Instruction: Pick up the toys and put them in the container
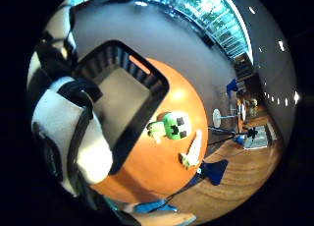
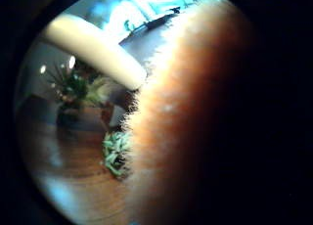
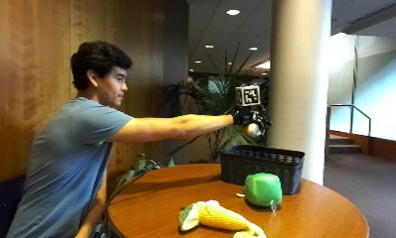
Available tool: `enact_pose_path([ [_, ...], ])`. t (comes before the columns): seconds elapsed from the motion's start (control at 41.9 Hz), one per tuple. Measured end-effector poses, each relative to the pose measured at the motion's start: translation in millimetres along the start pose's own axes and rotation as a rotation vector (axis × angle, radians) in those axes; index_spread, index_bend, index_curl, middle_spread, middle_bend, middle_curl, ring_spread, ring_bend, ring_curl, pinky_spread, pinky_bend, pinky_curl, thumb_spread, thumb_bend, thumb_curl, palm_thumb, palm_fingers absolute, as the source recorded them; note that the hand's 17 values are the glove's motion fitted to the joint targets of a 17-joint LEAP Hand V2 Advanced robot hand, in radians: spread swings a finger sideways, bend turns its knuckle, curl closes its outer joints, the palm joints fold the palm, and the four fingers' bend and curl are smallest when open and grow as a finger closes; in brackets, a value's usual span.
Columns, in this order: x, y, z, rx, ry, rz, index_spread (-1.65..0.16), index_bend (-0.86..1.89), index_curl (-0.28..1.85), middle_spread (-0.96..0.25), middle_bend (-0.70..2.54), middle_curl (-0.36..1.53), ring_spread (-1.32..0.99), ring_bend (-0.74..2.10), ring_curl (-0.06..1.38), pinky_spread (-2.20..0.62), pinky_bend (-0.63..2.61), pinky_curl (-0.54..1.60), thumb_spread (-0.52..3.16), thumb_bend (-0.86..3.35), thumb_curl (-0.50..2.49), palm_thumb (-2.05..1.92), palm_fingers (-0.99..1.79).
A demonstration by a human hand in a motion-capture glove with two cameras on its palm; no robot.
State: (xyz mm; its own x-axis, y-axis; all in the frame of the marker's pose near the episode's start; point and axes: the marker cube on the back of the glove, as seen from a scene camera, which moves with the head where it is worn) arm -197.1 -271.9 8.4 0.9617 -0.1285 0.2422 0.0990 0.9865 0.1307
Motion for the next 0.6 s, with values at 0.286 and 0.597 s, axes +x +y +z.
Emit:
enact_pose_path([
  [0.286, -36, -9, 34, -0.134, 0.143, -0.043, -0.29, 0.13, 0.06, -0.02, 0.17, 0.55, -0.13, 0.85, 0.36, -0.18, 1.29, 0.48, 1.17, -0.10, 0.45, 0.08, -0.05],
  [0.597, -25, 7, -1, -0.072, 0.208, 0.064, -0.28, 0.14, 0.15, 0.11, 0.15, 0.46, 0.04, 0.52, 0.21, 0.01, 1.35, 0.44, 1.13, -0.05, 0.36, -0.05, -0.17],
])
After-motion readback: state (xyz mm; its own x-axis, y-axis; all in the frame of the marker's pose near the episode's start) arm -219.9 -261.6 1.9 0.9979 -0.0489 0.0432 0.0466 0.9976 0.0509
